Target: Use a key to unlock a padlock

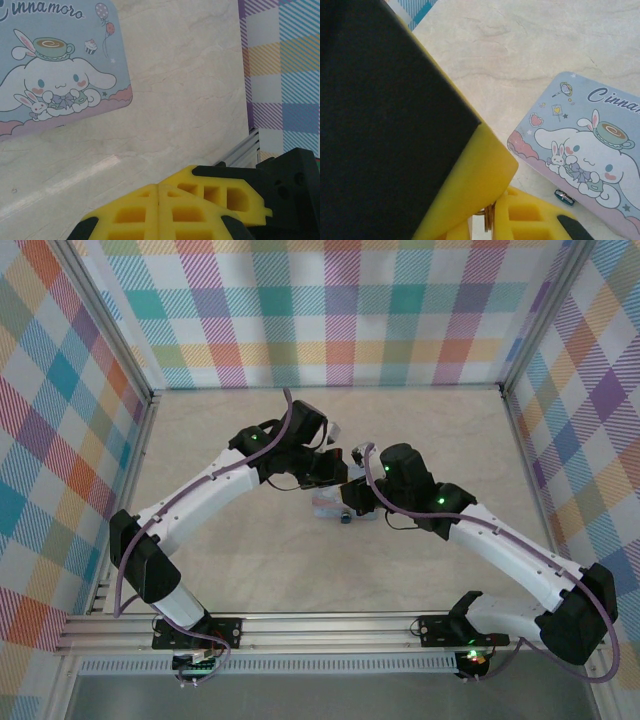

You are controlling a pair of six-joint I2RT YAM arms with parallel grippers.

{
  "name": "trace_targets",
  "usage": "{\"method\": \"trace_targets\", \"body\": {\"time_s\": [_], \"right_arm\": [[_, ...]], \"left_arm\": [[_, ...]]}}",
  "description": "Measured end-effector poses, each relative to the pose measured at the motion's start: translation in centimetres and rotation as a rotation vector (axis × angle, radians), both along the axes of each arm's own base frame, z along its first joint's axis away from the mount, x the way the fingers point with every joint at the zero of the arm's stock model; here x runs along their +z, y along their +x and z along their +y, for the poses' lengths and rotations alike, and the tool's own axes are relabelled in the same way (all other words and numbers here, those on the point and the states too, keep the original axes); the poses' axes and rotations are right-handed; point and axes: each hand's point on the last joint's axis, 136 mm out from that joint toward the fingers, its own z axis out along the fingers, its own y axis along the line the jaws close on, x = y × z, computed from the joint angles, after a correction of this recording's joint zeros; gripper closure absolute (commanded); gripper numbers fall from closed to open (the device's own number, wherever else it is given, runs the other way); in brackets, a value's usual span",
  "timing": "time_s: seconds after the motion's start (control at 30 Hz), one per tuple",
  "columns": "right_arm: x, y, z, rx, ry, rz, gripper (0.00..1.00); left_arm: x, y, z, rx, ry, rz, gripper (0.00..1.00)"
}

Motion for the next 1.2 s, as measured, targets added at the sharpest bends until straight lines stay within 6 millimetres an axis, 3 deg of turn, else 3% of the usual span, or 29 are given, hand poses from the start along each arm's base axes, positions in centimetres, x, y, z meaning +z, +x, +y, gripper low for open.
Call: {"method": "trace_targets", "body": {"time_s": [0.1,0.37,0.67,0.93,1.2], "right_arm": [[0.1,0.0,0.0,-0.003,0.0,0.002,0.65],[0.1,0.4,-0.5,-0.032,-0.019,-0.011,0.65],[0.0,0.7,-1.2,-0.071,-0.053,-0.015,0.52],[0.2,0.7,-1.6,-0.097,-0.071,-0.037,0.52],[1.3,0.3,-1.8,-0.096,-0.052,-0.065,0.6]], "left_arm": [[0.1,0.0,0.0,-0.001,-0.001,-0.001,1.0],[0.6,-0.2,-0.2,-0.007,-0.002,-0.004,1.0],[0.7,-0.2,-0.3,-0.008,-0.003,-0.005,1.0],[0.5,-0.1,-0.3,-0.009,0.0,-0.001,1.0],[0.5,-0.1,-0.4,-0.008,0.0,-0.001,1.0]]}}
